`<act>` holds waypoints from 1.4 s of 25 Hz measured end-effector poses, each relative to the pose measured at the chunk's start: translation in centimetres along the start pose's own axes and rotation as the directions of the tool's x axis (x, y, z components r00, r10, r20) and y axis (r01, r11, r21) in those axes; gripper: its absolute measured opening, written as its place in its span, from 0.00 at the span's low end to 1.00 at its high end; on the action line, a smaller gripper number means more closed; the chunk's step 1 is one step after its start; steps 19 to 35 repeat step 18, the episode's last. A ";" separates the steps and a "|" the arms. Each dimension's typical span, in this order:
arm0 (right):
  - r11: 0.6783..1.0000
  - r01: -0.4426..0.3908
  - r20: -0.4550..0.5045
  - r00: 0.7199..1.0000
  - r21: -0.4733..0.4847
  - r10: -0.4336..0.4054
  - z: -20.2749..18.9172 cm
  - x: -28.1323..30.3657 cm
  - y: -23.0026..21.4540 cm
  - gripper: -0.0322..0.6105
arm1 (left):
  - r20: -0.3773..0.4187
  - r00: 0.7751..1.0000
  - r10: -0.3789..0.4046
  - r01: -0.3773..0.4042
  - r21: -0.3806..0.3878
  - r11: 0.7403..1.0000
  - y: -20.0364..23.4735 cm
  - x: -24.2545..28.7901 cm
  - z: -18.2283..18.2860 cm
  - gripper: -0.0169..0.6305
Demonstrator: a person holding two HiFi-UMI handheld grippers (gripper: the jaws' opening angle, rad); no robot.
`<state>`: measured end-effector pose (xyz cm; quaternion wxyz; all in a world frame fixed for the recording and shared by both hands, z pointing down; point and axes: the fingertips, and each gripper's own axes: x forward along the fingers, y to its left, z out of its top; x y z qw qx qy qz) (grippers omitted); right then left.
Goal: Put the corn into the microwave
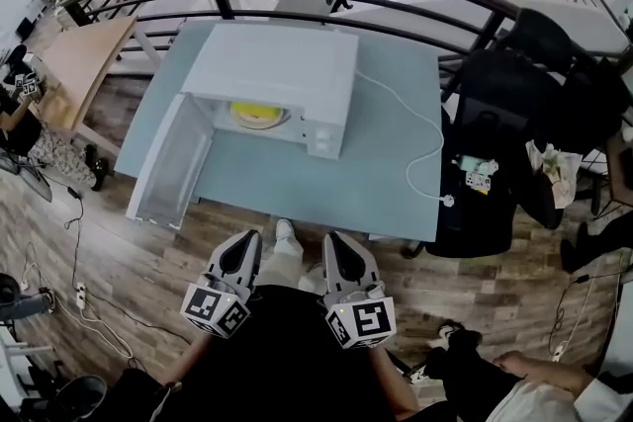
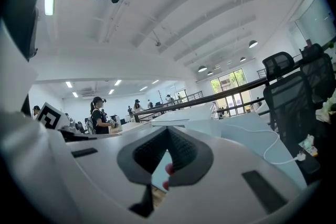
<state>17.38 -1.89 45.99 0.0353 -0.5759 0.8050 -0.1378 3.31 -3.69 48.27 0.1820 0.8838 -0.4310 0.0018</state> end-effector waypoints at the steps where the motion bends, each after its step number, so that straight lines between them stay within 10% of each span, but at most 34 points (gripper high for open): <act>1: 1.000 -0.005 -0.004 1.000 -0.002 0.005 -0.1 0.0 0.2 0.06 | -0.001 1.000 0.001 -0.001 -0.002 1.000 0.0 -0.2 0.0 0.03; 35: 0.999 -0.032 -0.043 0.999 -0.016 0.032 -0.9 0.5 1.3 0.06 | 0.001 1.000 0.025 -0.025 -0.045 0.999 1.0 -1.1 -0.6 0.03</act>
